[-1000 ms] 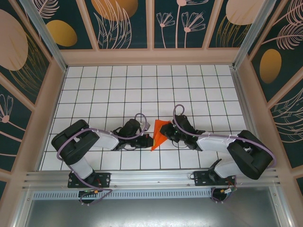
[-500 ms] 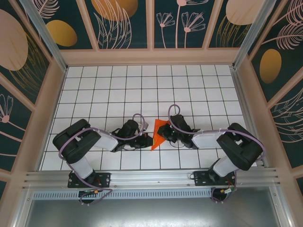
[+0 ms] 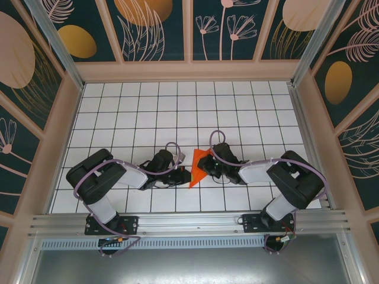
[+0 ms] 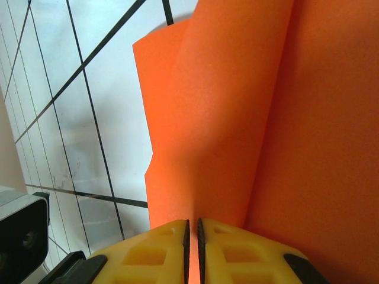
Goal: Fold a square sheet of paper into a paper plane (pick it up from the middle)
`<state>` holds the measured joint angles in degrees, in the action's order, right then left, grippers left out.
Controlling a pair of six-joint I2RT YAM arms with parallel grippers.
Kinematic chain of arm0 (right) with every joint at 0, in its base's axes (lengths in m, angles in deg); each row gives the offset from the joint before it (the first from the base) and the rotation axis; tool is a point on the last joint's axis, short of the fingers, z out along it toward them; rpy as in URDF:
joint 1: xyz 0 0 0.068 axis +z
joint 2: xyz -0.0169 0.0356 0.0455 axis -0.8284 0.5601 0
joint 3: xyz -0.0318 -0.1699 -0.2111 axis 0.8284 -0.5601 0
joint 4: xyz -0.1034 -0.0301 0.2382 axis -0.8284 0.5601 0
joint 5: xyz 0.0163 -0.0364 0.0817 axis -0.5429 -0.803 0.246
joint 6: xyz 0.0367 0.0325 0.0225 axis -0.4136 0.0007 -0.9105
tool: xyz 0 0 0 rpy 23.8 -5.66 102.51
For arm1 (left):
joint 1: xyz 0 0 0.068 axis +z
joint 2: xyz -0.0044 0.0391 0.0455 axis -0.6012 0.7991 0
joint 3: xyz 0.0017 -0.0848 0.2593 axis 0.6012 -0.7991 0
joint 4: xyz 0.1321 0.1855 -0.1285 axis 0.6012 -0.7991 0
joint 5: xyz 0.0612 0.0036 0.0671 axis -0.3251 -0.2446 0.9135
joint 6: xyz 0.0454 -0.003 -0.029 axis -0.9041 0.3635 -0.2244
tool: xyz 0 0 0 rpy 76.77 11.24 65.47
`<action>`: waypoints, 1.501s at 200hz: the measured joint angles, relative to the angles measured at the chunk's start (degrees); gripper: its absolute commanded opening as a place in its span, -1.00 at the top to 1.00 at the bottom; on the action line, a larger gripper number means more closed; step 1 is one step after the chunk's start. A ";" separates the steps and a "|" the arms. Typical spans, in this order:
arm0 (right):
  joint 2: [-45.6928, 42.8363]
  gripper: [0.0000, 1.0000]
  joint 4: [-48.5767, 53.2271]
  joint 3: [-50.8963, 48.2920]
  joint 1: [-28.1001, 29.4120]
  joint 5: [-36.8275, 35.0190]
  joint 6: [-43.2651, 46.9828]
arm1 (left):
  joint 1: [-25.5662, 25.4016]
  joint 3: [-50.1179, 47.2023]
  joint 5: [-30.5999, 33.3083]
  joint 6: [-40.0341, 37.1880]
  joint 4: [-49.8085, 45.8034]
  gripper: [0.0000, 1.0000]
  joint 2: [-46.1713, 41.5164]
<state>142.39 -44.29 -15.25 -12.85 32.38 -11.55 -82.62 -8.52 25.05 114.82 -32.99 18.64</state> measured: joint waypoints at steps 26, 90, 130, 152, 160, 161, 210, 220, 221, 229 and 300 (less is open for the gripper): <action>0.00 0.68 0.00 0.00 -0.02 0.11 0.02 | 0.09 0.11 -0.24 -0.02 -0.02 1.00 0.13; 0.00 0.68 -1.44 0.59 -0.02 2.84 1.36 | 0.52 0.33 -1.14 0.02 -0.15 1.00 0.42; 0.02 0.68 -1.68 2.12 -0.09 2.93 1.55 | 0.63 0.42 -1.33 0.15 -0.44 1.00 0.46; 0.85 0.68 -1.79 2.14 -0.48 2.75 1.55 | 0.63 0.42 -1.33 0.15 -0.44 1.00 0.46; 1.33 0.68 -1.77 2.14 -0.61 2.75 1.55 | 0.63 0.42 -1.33 0.15 -0.44 1.00 0.46; 1.38 0.68 -1.77 2.14 -0.61 2.73 1.55 | 0.63 0.42 -1.33 0.17 -0.44 1.00 0.46; 3.17 0.68 -2.21 2.14 -0.79 2.75 1.55 | 0.63 0.42 -1.33 0.15 -0.46 1.00 0.46; 3.37 0.68 -2.25 2.14 -0.79 2.78 1.55 | 0.63 0.42 -1.33 0.15 -0.46 1.00 0.46; 3.39 0.68 -2.25 2.14 -0.79 2.75 1.57 | 0.63 0.42 -1.33 0.15 -0.46 1.00 0.46; 3.54 0.68 -2.43 2.14 -0.79 2.78 1.55 | 0.63 0.42 -1.33 0.15 -0.46 1.00 0.46; 4.68 0.68 -2.67 2.38 -0.79 2.84 1.55 | 0.63 0.42 -1.31 0.13 -0.50 0.93 0.46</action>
<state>147.07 -46.96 -12.86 -13.63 35.22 -10.00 -81.99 -8.11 23.74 114.95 -33.49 19.10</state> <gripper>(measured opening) 0.160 0.054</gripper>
